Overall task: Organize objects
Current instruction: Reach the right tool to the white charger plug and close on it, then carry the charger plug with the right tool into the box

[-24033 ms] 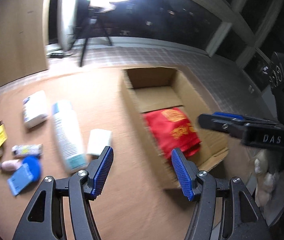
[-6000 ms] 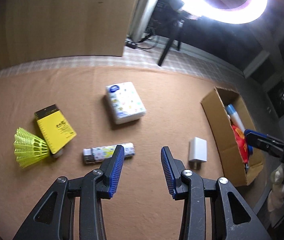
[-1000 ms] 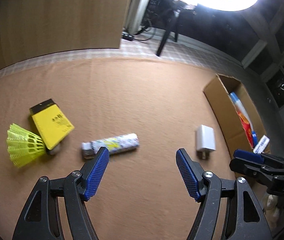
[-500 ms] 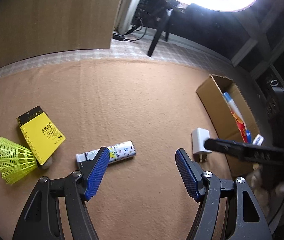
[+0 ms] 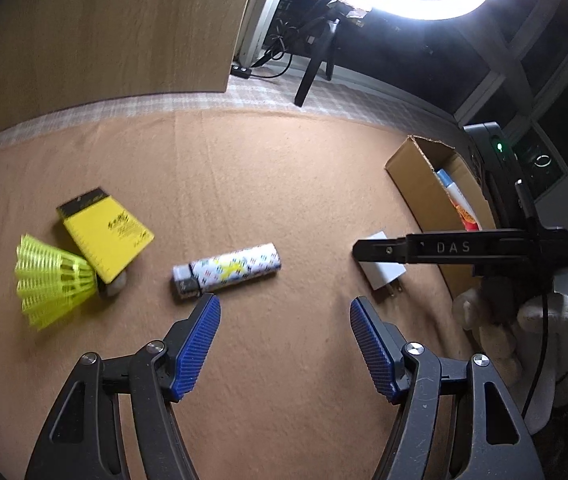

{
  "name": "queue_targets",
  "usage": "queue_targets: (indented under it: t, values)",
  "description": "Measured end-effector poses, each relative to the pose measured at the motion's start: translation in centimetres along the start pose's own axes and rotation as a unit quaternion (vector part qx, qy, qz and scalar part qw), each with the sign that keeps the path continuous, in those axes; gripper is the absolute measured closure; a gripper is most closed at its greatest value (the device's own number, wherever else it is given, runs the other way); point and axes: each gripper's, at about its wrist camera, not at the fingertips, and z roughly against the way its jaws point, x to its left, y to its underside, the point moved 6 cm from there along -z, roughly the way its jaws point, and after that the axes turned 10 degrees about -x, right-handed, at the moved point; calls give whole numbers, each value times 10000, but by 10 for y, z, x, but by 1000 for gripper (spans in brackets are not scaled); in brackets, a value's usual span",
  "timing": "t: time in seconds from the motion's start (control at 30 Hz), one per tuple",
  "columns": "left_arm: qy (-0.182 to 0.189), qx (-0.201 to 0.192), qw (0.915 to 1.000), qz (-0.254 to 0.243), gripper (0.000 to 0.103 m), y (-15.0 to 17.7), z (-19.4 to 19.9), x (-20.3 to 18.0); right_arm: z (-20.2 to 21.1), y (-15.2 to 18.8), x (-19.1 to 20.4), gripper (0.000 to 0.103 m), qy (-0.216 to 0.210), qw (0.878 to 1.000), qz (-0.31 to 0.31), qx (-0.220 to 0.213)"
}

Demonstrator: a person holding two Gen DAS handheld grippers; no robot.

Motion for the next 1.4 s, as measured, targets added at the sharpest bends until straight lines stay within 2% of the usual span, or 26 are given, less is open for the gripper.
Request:
queue_targets:
  t: [0.13, 0.23, 0.37, 0.6, 0.87, 1.13, 1.4]
  values:
    - [63, 89, 9999, 93, 32, 12, -2, 0, -3, 9, 13, 54, -317, 9993, -102, 165]
    - [102, 200, 9997, 109, 32, 20, -11, -4, -6, 17, 27, 54, -773, 9964, -127, 338]
    - [231, 312, 9992, 66, 33, 24, -23, -17, 0, 18, 29, 54, -633, 9979, 72, 137]
    - [536, 529, 9971, 69, 35, 23, -48, -43, 1, 20, 26, 55, -742, 9967, 209, 234]
    - [639, 712, 9954, 78, 53, 24, -69, -57, -3, 23, 31, 64, -847, 9941, 505, 450]
    - [483, 598, 9970, 65, 58, 22, -66, -61, 1, 25, 28, 68, -763, 9941, 679, 352]
    - [377, 344, 9986, -156, 58, 5, -56, -89, 40, 17, 22, 69, -853, 9936, 737, -66]
